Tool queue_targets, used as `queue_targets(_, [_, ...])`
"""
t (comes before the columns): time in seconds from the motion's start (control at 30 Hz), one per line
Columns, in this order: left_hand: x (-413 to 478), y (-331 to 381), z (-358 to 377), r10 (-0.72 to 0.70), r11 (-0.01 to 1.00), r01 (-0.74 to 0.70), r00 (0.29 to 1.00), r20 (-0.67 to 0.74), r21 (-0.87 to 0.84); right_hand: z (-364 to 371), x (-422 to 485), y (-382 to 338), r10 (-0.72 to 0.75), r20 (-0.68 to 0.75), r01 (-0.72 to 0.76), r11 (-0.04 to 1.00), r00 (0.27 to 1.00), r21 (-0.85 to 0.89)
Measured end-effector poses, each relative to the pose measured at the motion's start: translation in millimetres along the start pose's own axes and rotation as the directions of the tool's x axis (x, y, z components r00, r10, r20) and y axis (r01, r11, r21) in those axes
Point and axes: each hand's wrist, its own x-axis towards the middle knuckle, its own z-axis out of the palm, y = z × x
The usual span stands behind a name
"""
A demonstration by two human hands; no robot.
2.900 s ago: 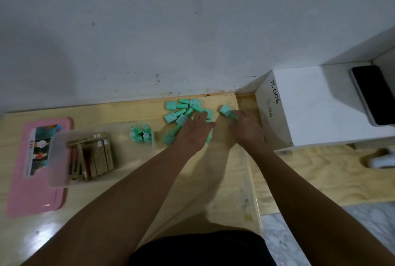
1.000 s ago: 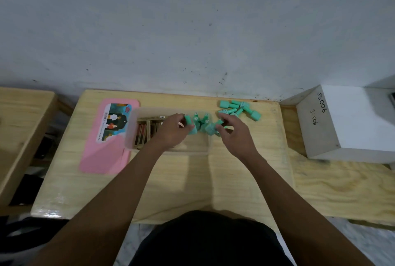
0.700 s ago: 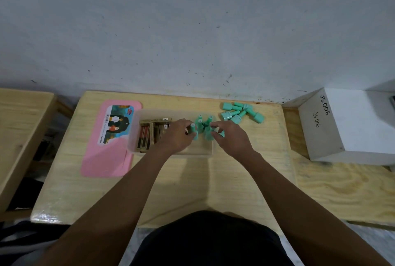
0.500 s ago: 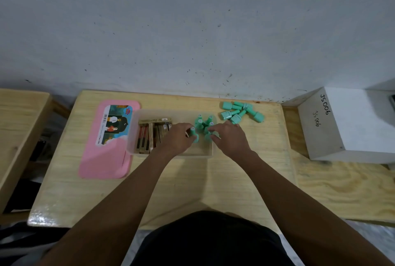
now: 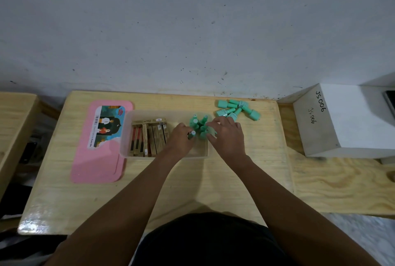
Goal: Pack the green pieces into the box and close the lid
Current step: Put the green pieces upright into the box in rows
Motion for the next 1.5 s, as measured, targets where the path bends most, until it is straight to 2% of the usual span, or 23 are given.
queue_targets(0.1, [3, 1, 5, -0.009, 1.0, 0.008, 0.999, -0.035, -0.021, -2, -3, 5, 0.049, -0.003, -0.049, 0.996, 0.999, 0.07])
queue_targets(0.17, [5, 1, 8, -0.02, 0.999, 0.018, 0.998, -0.06, -0.036, -3, -5, 10, 0.111, 0.042, -0.116, 0.977, 0.993, 0.18])
queue_targets(0.33, [8, 7, 14, -0.05, 0.996, 0.042, 0.992, -0.114, -0.078, 1, -11, 14, 0.243, 0.263, -0.338, 0.837, 0.934, 0.429])
queue_targets(0.47, [6, 10, 17, -0.068, 0.994, 0.053, 0.984, -0.167, -0.094, -1, -14, 11, 0.268, 0.341, -0.421, 0.734, 0.901, 0.534])
queue_targets(0.67, [4, 11, 16, -0.086, 0.992, 0.065, 0.972, -0.217, -0.106, 0, -13, 12, 0.275, 0.345, -0.432, 0.705, 0.897, 0.562])
queue_targets(1.27, [4, 7, 14, -0.131, 0.989, 0.118, 0.977, -0.17, -0.084, -4, -13, 25, 0.242, 0.383, -0.432, 0.707, 0.892, 0.56])
queue_targets(1.37, [0, 9, 4, -0.13, 0.989, 0.118, 0.981, -0.146, -0.09, -11, -13, 36, 0.29, 0.356, -0.451, 0.697, 0.889, 0.557])
queue_targets(1.5, [-9, 19, -16, -0.034, 0.998, 0.041, 0.989, -0.143, 0.045, -18, -16, 69, 0.389, 0.328, -0.508, 0.689, 0.861, 0.517])
